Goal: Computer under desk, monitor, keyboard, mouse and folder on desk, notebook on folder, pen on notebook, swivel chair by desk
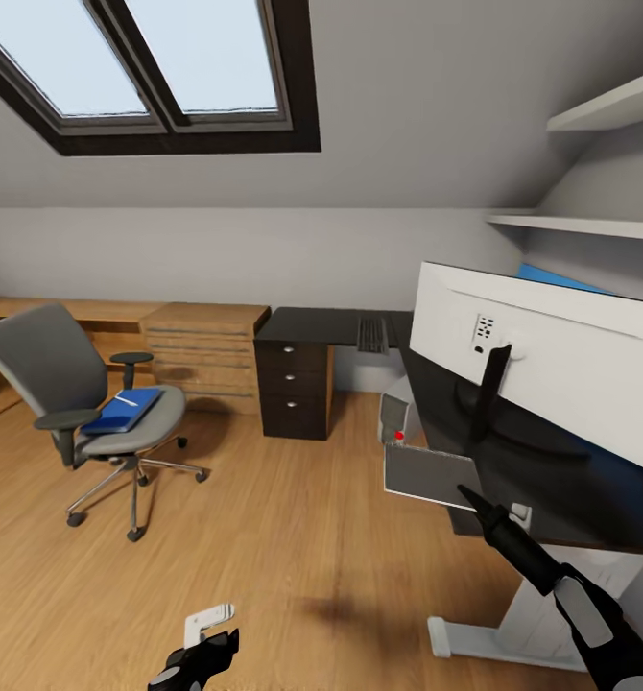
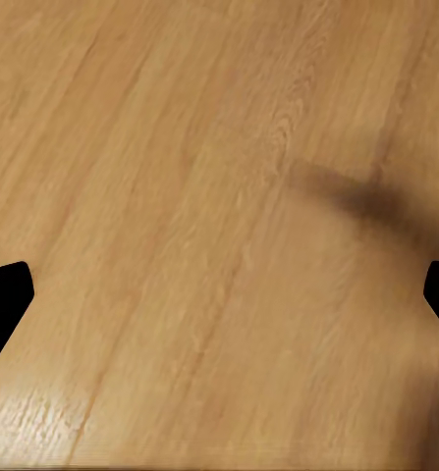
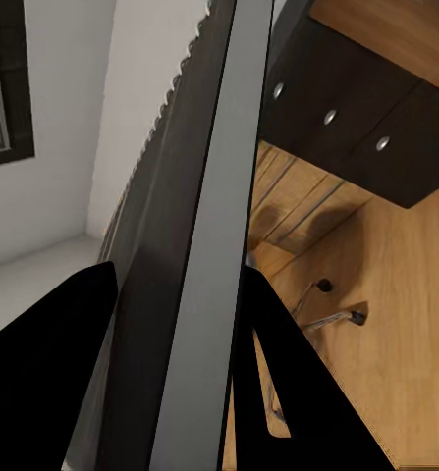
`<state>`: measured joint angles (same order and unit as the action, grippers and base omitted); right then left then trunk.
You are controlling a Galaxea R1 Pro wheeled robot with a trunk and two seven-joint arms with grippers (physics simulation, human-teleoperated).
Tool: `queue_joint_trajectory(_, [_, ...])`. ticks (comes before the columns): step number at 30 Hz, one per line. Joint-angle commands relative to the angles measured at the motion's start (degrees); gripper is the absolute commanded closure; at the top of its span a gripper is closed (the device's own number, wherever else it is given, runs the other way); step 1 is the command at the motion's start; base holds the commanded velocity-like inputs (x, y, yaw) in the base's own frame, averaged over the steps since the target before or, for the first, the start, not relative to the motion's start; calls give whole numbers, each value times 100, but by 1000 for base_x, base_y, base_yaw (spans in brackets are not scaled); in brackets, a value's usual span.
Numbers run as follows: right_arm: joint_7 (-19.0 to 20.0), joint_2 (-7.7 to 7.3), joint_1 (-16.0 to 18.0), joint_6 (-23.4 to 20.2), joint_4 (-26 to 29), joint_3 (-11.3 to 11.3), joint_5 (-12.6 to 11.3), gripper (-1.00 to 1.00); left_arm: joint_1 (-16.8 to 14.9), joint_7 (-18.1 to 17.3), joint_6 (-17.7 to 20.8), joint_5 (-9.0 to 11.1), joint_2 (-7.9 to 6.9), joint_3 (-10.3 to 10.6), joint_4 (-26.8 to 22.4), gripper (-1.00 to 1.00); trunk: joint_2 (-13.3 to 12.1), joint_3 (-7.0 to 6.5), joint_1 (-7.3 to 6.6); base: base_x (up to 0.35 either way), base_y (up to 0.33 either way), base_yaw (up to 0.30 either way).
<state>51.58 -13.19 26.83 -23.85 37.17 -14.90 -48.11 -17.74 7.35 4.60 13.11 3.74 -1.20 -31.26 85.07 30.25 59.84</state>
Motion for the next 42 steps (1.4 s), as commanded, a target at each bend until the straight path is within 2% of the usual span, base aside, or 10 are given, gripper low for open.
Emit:
queue_joint_trajectory(1, [7,-1,3,-44,0,-4,-38,100,-2,12,32,34,4,-12,-11,-100,3,13,0,0,0,191])
queue_joint_trajectory(14, [47,-19,2,-16,-8,-4,-12,100,-2,11,32,34,-12,-12,-11,-100,3,77,0,-2,2,146])
queue_joint_trajectory(26, [53,-26,1,-17,-16,-6,-38,100,-2,3,29,34,-12,-12,-11,-100,3,82,0,-84,126,12])
queue_joint_trajectory(36, [46,-33,2,-23,-17,-12,-33,100,-2,3,30,34,-6,-12,-11,-100,3,82,0,94,212,0])
queue_joint_trajectory(42, [52,-29,0,-6,-40,-13,-39,100,-2,11,40,34,-5,-12,-11,-100,3,82,0,17,20,0])
